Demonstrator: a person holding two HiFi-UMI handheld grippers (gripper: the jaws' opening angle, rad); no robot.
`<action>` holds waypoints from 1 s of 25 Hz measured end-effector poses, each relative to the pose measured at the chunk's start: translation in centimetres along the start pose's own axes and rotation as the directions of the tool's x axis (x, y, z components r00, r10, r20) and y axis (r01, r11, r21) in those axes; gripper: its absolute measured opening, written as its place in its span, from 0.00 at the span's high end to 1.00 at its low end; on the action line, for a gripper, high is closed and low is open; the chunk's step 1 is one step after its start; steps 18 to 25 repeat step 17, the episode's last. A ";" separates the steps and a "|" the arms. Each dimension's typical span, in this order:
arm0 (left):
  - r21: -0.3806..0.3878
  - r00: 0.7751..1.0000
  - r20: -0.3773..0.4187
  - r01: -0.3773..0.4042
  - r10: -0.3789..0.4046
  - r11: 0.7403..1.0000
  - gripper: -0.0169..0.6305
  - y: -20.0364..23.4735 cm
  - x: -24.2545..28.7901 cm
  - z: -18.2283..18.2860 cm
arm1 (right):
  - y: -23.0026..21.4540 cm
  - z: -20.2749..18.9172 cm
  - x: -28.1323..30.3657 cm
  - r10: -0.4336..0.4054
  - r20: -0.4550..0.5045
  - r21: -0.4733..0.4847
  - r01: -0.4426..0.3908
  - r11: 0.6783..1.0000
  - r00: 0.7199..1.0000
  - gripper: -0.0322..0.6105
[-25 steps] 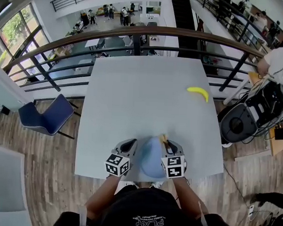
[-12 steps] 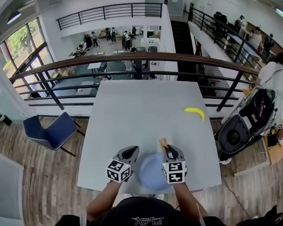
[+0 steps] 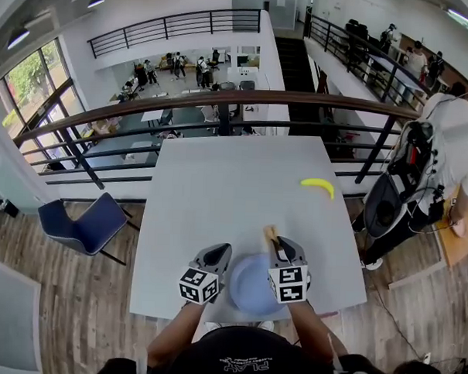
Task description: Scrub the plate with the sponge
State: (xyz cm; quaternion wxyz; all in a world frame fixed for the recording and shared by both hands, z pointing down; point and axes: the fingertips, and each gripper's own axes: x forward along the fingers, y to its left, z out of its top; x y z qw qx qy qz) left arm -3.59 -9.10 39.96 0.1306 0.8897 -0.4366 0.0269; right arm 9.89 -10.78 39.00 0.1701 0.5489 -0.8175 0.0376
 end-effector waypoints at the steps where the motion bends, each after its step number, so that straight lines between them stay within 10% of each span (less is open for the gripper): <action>1: -0.003 1.000 0.000 0.001 -0.001 1.000 0.95 0.1 0.0 0.0 | 0.1 0.1 0.0 -0.001 0.003 -0.001 0.001 1.000 1.000 0.85; 25: 0.042 0.999 0.046 -0.008 0.006 0.999 0.95 0.4 0.3 2.5 | 0.1 2.3 -2.4 0.017 0.165 -0.008 -0.016 1.000 0.986 0.85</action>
